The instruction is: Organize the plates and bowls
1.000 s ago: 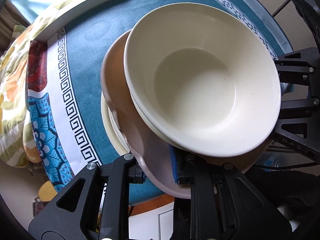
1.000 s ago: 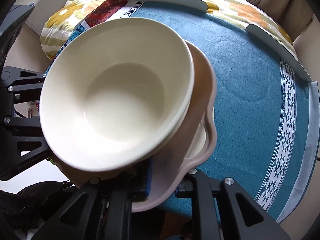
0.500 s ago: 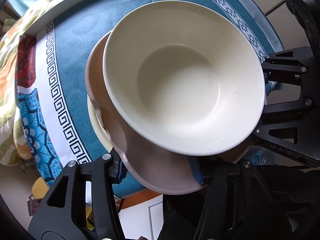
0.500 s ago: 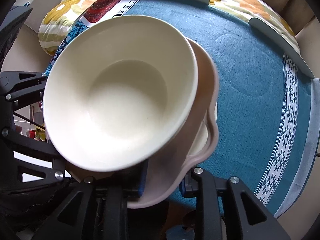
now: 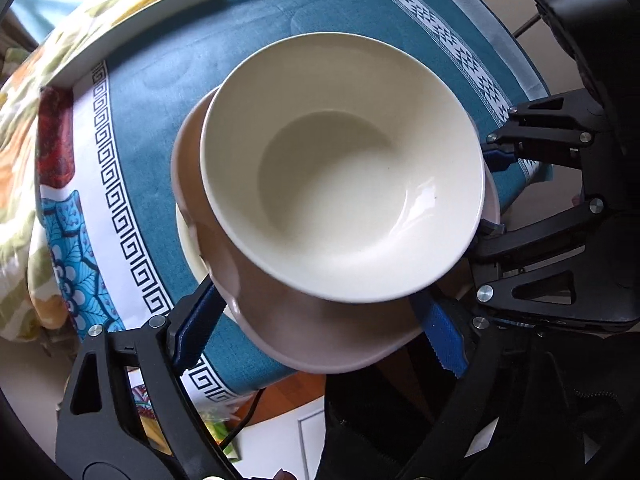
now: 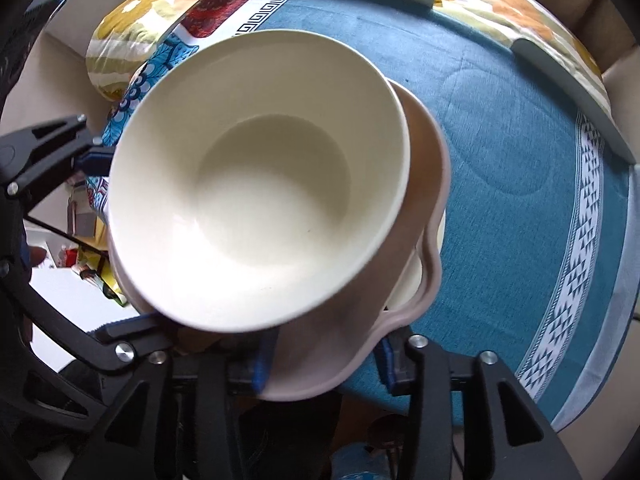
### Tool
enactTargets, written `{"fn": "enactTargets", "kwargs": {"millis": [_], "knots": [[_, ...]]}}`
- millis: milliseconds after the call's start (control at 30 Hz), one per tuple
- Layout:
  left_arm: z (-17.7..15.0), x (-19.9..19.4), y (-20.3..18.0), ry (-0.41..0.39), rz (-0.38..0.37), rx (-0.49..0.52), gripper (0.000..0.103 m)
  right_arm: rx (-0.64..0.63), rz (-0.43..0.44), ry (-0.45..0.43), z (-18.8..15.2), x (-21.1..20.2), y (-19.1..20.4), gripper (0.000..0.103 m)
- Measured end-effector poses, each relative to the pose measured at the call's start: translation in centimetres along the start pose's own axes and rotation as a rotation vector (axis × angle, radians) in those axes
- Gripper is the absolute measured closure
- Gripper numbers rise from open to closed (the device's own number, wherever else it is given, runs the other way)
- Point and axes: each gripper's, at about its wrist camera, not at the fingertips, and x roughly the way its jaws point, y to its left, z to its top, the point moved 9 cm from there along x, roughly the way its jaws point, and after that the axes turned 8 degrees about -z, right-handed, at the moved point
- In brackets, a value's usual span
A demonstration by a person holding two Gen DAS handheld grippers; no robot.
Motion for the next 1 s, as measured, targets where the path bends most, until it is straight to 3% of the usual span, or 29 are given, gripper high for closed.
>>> {"fn": "enactTargets", "kwargs": {"millis": [67, 100, 200, 467, 500, 600, 733, 900, 1000], "knots": [[-0.1, -0.3, 0.1, -0.004, 0.007, -0.002, 0.013, -0.008, -0.014, -0.002, 0.0, -0.2, -0.1, 0.055], [-0.2, -0.5, 0.1, -0.009, 0.010, -0.001, 0.013, -0.014, -0.036, -0.008, 0.0, -0.4, -0.2, 0.044], [-0.7, -1.6, 0.1, -0.024, 0.020, 0.000, 0.013, -0.001, -0.049, -0.027, -0.2, -1.2, -0.9, 0.028], [-2.4, -4.1, -1.0, -0.066, 0.036, 0.014, 0.013, 0.047, -0.087, -0.074, -1.8, -4.2, -1.2, 0.026], [-2.8, -4.4, -1.1, -0.074, 0.040, 0.013, 0.013, 0.058, -0.092, -0.085, -2.0, -4.6, -1.1, 0.018], [-3.8, -6.3, -1.5, -0.125, 0.046, -0.003, 0.013, 0.091, -0.101, -0.143, -3.2, -6.6, -0.9, 0.010], [-4.6, -10.0, -2.4, -0.253, 0.091, -0.040, 0.013, 0.162, -0.153, -0.257, -4.5, -10.2, -1.2, 0.010], [-5.2, -17.8, -4.5, -0.546, 0.199, -0.104, 0.013, 0.259, -0.254, -0.576, -6.7, -19.0, -2.0, 0.010], [-5.6, -22.8, -6.2, -0.736, 0.281, -0.136, 0.003, 0.319, -0.305, -0.753, -8.8, -24.4, -2.3, 0.009]]}}
